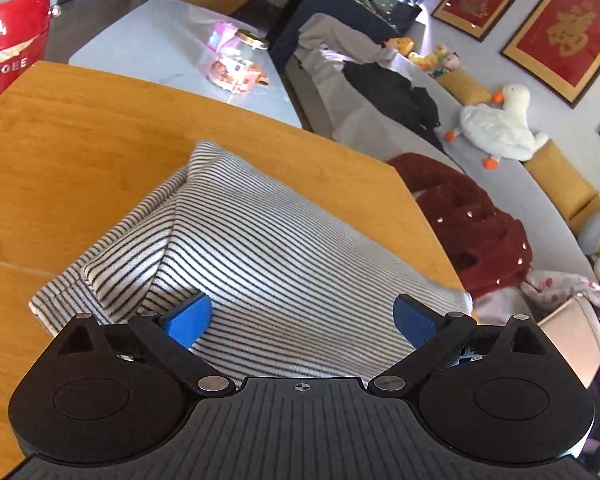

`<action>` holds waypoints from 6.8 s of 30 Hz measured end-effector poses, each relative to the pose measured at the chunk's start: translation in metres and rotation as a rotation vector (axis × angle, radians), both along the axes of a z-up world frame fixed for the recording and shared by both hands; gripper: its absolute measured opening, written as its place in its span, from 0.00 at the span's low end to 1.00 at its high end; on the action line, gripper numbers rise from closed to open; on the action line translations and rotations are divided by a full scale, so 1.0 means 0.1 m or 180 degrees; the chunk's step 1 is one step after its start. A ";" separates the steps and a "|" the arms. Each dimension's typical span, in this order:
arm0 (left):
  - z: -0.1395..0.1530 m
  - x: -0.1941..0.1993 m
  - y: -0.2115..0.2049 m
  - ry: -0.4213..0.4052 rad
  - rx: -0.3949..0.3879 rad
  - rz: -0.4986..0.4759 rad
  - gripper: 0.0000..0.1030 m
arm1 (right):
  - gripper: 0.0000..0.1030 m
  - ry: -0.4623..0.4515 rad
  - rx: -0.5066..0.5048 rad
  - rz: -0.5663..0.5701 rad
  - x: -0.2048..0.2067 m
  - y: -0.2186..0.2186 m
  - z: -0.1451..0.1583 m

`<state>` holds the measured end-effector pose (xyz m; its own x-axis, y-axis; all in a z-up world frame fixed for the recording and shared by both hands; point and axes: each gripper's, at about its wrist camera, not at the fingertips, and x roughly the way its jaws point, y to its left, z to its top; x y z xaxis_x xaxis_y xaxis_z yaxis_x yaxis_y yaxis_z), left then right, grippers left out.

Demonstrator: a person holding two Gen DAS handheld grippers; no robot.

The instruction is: Fold clothes

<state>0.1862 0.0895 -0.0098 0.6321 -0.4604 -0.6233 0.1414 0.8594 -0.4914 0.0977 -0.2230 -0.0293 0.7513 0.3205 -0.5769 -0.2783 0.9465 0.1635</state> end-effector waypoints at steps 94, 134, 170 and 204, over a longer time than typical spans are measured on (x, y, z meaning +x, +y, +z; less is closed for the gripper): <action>0.13 -1.96 -0.19 -0.0673 0.1686 -0.1028 1.00 | 0.84 -0.0319 -0.0736 0.1376 -0.99 0.92 -0.06; -0.02 -1.85 -0.19 -0.0358 0.1762 -0.1080 1.00 | 0.74 -0.0536 -0.1104 0.1585 -1.11 1.03 -0.10; -0.06 -1.51 -0.12 -0.0264 0.1551 -0.0727 1.00 | 0.86 -0.0421 -0.0126 0.0918 -1.02 0.42 0.24; 0.07 -1.40 -0.05 -0.0353 0.1117 -0.0620 1.00 | 0.28 -0.1019 -0.1973 0.1476 -0.99 1.32 -0.13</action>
